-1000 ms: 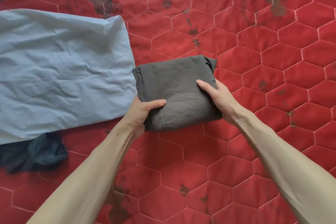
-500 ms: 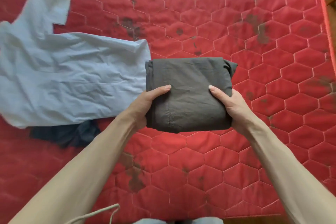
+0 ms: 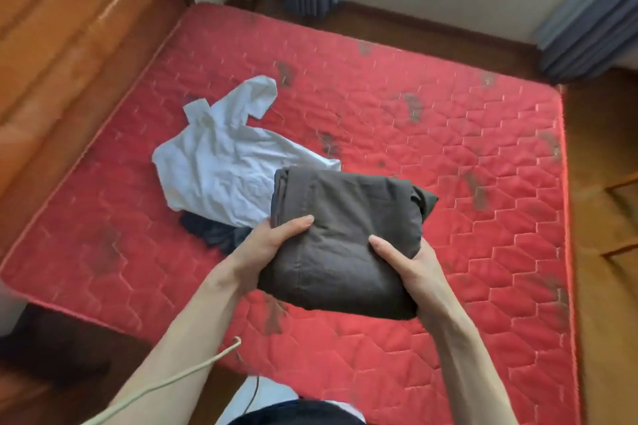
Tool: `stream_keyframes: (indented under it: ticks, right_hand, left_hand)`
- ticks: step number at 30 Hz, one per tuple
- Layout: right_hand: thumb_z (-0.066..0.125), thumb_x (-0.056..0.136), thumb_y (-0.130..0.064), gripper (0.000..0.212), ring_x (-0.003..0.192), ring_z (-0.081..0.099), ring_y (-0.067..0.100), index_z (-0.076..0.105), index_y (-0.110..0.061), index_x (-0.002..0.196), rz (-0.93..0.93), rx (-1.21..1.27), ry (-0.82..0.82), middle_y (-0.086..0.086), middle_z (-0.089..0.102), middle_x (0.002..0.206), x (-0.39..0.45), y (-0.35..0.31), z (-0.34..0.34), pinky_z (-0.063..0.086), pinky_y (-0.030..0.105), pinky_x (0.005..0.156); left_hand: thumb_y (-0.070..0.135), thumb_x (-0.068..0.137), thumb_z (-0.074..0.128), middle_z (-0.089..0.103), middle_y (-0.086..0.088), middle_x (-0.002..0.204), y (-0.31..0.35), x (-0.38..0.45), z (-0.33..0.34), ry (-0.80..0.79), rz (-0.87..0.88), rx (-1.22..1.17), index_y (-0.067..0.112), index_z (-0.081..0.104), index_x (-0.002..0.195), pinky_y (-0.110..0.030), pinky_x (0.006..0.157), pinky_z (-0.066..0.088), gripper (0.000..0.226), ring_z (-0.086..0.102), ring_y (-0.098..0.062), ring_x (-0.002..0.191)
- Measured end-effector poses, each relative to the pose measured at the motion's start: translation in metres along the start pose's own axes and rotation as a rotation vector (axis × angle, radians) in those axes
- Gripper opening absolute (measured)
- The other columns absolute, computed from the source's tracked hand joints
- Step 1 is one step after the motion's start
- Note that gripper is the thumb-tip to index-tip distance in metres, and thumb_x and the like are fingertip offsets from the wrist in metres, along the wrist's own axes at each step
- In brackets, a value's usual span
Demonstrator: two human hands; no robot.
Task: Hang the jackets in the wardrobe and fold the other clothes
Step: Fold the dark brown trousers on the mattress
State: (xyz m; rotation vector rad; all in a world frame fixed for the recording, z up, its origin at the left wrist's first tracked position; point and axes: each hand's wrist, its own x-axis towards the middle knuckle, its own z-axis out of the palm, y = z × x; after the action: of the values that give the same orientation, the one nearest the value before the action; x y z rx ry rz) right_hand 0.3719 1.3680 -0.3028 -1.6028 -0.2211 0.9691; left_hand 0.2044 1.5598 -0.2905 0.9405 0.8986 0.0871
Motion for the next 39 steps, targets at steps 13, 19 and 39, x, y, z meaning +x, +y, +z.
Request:
stream_keyframes:
  ticks: [13,19,39]
  right_hand:
    - [0.074,0.097,-0.033,0.024,0.112,0.074,0.017,0.071,-0.033,0.121,-0.163,-0.101,-0.501,-0.002,0.077,0.121,-0.051,-0.081,0.132,0.059,0.022,0.083]
    - [0.076,0.095,-0.037,0.032,0.115,0.073,0.017,0.069,-0.032,0.126,-0.156,-0.158,-0.631,-0.005,0.077,0.122,-0.084,-0.077,0.222,0.058,0.036,0.097]
    - [0.089,0.081,-0.040,0.040,0.102,0.077,0.015,0.073,-0.029,0.116,-0.172,-0.371,-1.171,-0.002,0.080,0.111,-0.263,0.006,0.587,0.060,0.020,0.074]
  left_hand:
    - [0.024,0.099,0.067,0.071,-0.020,0.129,-0.016,-0.167,-0.080,0.291,0.400,-0.334,0.008,0.072,0.128,-0.043,0.097,0.060,0.034,0.070,-0.036,0.120]
    - [0.034,0.090,0.077,0.071,-0.017,0.132,-0.022,-0.231,-0.144,0.411,0.499,-0.360,0.016,0.073,0.130,-0.039,0.092,0.061,0.044,0.069,-0.035,0.121]
    - [0.050,0.081,0.081,0.077,0.001,0.120,-0.125,-0.507,-0.389,1.020,0.529,-0.461,0.028,0.071,0.127,-0.044,0.094,0.059,0.052,0.075,-0.020,0.107]
